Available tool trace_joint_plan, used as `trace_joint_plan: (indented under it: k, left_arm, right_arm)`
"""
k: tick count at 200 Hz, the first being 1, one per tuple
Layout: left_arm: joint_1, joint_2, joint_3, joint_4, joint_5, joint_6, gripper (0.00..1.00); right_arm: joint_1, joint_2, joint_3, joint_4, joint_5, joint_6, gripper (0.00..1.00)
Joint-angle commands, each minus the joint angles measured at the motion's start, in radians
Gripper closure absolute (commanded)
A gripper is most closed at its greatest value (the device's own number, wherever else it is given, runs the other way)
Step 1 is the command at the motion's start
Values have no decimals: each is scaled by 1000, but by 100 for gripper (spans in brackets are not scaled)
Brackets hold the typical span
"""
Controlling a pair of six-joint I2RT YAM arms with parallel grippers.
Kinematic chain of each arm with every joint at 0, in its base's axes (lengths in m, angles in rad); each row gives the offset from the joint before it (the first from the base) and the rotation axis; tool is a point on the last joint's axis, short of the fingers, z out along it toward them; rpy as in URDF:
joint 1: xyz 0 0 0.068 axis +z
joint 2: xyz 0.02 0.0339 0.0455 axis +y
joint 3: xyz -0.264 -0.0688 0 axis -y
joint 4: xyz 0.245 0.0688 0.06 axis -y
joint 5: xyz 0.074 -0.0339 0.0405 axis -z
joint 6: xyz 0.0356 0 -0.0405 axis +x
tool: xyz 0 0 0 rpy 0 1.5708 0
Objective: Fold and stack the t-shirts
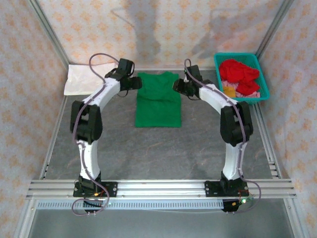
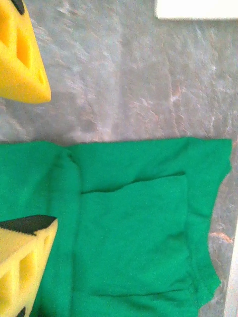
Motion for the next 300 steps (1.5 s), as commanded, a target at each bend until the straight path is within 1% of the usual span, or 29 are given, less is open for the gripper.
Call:
trace_joint_plan:
  k: [1,9,18,28,42,61,74,79,100,128,145,153,169,183,192,203,220,233,240,250,264,284,300]
  left_arm:
    - [-65,-210,-233,126,-58,-32,46]
    - [-94,-261,-326,183,-62,-42,49]
    - [-120,-297,-423,259,-37,-33,52]
    - [-141,-307,-485,312,-1,-20,56]
    - [-144,-264,-489,316,17,-29,64]
    - [-143,-170,-438,335,37,-8,65]
    - [-140,-99,-364,331,63,1,66]
    - [-138,-44,-327,320,73,6,66]
    - [-129,85,-181,287,72,22,66]
    - [-79,257,64,205,75,26,66]
    - [-39,357,242,115,98,17,66]
    - [-27,396,316,79,107,19,66]
    - [-10,452,442,4,81,20,66]
    - [2,451,484,-54,61,8,69]
    - [3,405,439,-44,55,3,71]
    - [-1,306,304,28,56,-19,70]
    - [-13,123,29,181,84,-55,68]
    - [-34,-3,-174,292,91,-86,68]
    - [-46,-61,-268,356,100,-107,68]
    - [-64,-134,-396,435,126,-138,68]
    - [-88,-193,-525,515,172,-168,68]
    - [-103,-226,-649,586,224,-209,69]
    - [-111,-225,-720,620,229,-226,70]
  right_arm:
    - [28,-150,-216,89,-88,28,62]
    - [38,-187,-296,148,-109,45,64]
    - [50,-208,-372,217,-132,68,66]
    - [61,-208,-413,265,-149,78,72]
    - [74,-180,-414,270,-142,82,83]
    - [79,-115,-377,300,-140,90,84]
    - [79,-54,-316,293,-134,93,84]
    - [80,-30,-289,286,-133,91,84]
    - [78,49,-204,290,-104,90,84]
    - [58,163,-39,239,-84,77,84]
    - [42,230,65,205,-69,79,84]
    - [33,260,113,191,-65,76,84]
    - [9,330,225,138,-69,82,83]
    - [-9,350,289,79,-99,89,83]
    - [-9,315,264,83,-105,83,83]
    - [-2,246,183,122,-120,91,83]
    - [7,121,9,206,-169,135,83]
    - [21,31,-153,309,-193,191,83]
    - [30,-4,-232,368,-205,220,83]
    - [47,-37,-314,404,-217,257,83]
    - [74,-72,-414,465,-256,291,83]
    - [98,-114,-545,568,-258,332,84]
    - [101,-116,-594,580,-260,337,84]
